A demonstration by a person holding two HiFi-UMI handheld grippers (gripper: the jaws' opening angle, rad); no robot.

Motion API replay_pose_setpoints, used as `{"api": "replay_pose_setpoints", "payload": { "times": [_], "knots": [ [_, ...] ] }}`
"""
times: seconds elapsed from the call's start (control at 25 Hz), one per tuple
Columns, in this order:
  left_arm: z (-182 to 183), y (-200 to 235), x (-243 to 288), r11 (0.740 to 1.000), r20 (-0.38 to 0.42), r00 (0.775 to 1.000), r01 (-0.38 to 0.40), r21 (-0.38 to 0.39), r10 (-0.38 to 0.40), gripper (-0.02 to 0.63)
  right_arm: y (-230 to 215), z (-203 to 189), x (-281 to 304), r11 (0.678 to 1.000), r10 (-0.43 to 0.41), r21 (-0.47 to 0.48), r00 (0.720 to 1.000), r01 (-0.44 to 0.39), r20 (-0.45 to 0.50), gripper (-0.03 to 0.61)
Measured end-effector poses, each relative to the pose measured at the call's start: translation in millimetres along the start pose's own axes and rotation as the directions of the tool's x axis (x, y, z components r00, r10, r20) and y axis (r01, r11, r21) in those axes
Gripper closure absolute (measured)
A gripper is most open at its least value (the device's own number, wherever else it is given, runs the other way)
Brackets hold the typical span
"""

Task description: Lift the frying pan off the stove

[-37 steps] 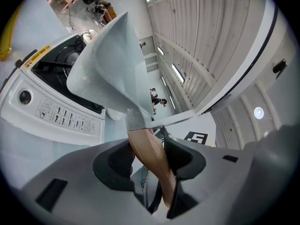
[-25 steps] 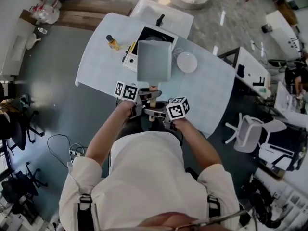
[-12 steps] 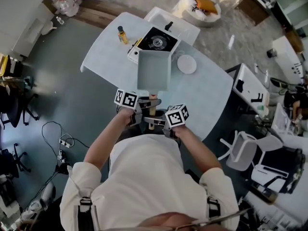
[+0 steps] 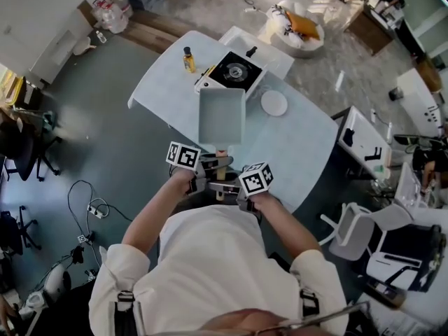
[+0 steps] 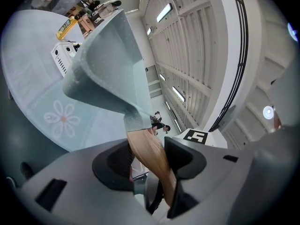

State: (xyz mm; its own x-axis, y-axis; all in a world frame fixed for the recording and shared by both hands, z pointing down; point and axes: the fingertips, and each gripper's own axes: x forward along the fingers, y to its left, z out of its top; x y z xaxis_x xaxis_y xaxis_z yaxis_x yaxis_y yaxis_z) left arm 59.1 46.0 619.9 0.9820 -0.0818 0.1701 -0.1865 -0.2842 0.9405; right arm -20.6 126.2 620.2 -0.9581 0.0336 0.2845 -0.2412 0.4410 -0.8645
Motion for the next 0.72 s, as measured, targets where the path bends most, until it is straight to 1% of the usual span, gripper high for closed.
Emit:
{"api": "replay_pose_setpoints", "payload": {
  "times": [0.12, 0.44, 0.72],
  "knots": [
    [-6, -8, -10, 1.000, -0.002, 1.000, 0.006, 0.002, -0.006, 0.390, 13, -3, 7, 1.000, 0.001, -0.004, 1.000, -0.001, 0.007, 0.413],
    [-15, -21, -35, 1.000, -0.039, 0.999, 0.000, 0.009, 0.000, 0.390, 39, -2, 27, 1.000, 0.009, -0.017, 0.999, -0.008, 0.047, 0.410],
    [-13, -31, -48, 1.000, -0.056, 0.998, 0.015, 0.020, -0.014, 0.390, 54, 6, 36, 0.999, 0.011, -0.036, 0.998, -0.008, 0.064, 0.403]
  ]
}}
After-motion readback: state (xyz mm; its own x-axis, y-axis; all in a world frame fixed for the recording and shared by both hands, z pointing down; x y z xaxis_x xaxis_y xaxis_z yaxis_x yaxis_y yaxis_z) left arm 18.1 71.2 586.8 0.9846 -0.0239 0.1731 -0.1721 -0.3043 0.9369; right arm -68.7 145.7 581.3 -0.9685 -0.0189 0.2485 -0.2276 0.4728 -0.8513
